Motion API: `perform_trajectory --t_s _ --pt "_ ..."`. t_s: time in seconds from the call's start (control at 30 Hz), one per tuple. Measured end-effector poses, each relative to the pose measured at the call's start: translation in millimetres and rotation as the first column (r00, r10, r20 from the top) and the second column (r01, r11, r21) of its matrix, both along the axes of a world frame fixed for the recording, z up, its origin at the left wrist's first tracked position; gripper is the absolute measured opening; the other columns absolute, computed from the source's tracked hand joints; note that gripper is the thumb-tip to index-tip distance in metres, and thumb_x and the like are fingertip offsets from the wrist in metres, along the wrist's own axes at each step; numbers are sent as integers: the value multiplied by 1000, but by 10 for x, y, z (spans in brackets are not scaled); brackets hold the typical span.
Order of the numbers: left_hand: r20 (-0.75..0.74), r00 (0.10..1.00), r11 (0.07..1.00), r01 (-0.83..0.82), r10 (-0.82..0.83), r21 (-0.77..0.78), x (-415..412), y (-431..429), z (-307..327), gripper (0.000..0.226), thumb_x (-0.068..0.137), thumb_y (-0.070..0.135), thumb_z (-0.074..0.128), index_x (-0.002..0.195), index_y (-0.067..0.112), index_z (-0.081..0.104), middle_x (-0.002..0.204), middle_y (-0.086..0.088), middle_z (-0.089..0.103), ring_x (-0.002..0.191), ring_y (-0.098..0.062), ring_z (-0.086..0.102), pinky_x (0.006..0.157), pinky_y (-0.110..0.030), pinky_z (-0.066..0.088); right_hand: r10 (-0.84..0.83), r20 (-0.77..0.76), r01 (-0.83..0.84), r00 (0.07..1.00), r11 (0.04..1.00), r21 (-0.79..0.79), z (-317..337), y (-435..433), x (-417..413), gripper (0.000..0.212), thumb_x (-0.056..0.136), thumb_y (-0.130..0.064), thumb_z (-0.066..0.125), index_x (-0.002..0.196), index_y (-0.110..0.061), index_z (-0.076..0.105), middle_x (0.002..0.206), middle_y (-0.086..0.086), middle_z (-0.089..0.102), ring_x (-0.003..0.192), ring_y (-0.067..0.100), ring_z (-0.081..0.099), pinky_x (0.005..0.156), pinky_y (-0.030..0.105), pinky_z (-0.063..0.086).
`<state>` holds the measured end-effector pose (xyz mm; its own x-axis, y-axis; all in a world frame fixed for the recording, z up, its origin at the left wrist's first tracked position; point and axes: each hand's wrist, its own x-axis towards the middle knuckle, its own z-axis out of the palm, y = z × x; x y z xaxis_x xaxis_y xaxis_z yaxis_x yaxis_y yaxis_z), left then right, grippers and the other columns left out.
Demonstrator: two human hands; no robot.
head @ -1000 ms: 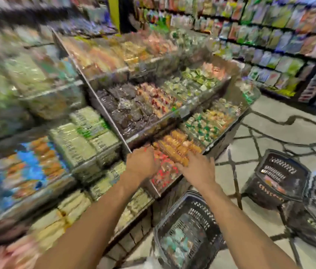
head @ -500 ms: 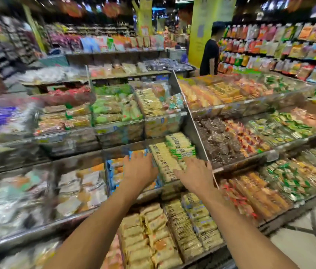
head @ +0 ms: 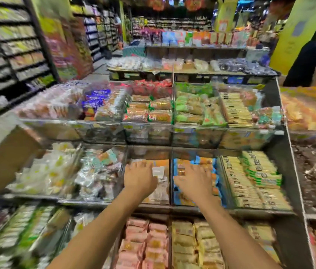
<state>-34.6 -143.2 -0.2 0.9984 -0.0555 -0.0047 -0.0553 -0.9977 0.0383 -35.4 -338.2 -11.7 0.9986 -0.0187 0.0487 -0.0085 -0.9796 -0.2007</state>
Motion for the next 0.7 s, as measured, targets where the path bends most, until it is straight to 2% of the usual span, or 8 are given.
perform_trajectory --t_s 0.1,0.2,0.27,0.43,0.53,0.7 --pt "-29 997 997 -78 78 -5 42 256 -135 51 97 50 51 142 24 49 141 -8 57 133 -34 50 109 -48 39 75 -8 -74 997 997 33 -156 191 166 62 96 -63 52 146 -27 50 147 -1 55 141 24 46 123 51 22" --pt "-67 992 994 -102 104 31 65 436 -243 54 98 45 50 147 22 45 146 -10 54 134 -36 50 109 -49 39 143 -27 -142 989 989 48 -311 312 311 55 97 -55 53 141 -24 52 138 3 60 135 28 49 119 47 29" --pt "-95 989 993 -111 115 42 90 517 -318 56 99 43 49 150 20 41 148 -11 51 135 -36 48 110 -49 39 175 -51 -172 983 983 60 -416 370 389 60 98 -55 54 148 -23 48 138 4 59 134 29 49 117 44 32" --pt "-151 986 996 -83 76 -42 204 639 -575 53 100 37 54 147 16 42 142 -12 54 127 -36 53 100 -48 49 205 -124 -197 971 978 71 -644 459 528 74 98 -57 60 156 -18 39 147 5 53 136 28 49 114 42 40" --pt "-183 982 995 -61 46 -80 360 702 -723 56 100 34 58 149 13 40 140 -13 55 129 -36 52 101 -46 48 226 -145 -203 963 966 158 -766 497 631 69 98 -48 67 154 -17 41 148 5 51 135 26 50 110 40 46" --pt "-195 980 987 0 -32 -162 666 806 -950 49 98 19 56 145 9 44 134 -16 58 124 -36 56 101 -44 51 266 -144 -238 953 953 188 -997 600 798 71 95 -31 75 155 -19 38 155 5 43 143 25 43 116 40 42"
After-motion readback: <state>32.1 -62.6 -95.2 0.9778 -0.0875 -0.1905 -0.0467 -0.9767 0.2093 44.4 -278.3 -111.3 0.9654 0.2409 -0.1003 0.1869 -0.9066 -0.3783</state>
